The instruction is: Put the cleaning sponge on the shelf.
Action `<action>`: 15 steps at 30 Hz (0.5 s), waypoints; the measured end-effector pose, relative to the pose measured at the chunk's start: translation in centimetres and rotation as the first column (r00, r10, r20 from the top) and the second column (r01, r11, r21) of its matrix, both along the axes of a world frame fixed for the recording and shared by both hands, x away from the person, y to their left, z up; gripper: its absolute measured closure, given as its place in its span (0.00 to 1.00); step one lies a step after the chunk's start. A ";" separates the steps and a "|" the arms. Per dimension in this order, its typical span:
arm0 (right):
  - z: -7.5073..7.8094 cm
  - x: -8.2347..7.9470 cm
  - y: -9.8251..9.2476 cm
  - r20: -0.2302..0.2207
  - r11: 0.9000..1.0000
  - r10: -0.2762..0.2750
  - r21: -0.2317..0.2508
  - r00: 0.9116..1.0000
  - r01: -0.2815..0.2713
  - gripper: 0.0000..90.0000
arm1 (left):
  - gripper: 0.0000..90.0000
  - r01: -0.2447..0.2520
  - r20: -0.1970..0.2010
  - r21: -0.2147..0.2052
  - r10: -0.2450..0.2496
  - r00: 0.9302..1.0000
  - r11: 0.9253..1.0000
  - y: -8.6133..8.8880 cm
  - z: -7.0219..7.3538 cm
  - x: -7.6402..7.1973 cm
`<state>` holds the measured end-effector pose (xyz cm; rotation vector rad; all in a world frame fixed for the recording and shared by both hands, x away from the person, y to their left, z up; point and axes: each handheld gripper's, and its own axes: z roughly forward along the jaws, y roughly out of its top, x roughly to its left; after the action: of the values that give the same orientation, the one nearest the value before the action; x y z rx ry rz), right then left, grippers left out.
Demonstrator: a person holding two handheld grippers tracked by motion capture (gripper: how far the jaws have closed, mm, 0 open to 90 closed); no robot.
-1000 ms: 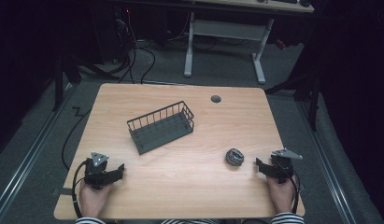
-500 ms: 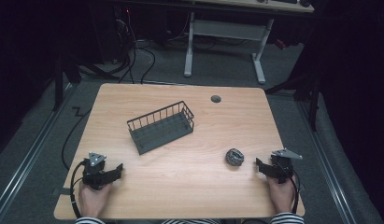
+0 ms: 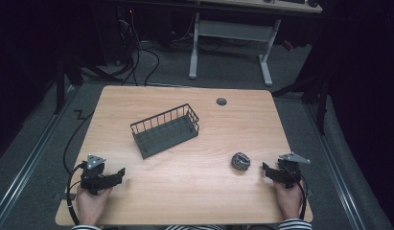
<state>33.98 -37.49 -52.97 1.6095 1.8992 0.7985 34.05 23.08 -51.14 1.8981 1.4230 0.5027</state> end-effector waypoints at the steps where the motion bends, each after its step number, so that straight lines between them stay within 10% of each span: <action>1: 0.0 0.0 0.0 0.000 1.000 0.001 -0.001 1.000 -0.001 0.35 | 0.21 0.008 -0.003 -0.003 -0.008 1.000 1.000 -0.1 0.2 0.0; 15: 0.0 0.0 0.0 0.000 1.000 0.004 -0.001 1.000 -0.004 0.34 | 0.22 0.085 0.022 -0.029 -0.085 0.996 0.996 -2.1 3.7 0.6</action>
<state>33.97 -37.48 -52.98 1.6060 1.9030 0.7990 34.65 20.96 -47.45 1.9151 1.3233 0.4561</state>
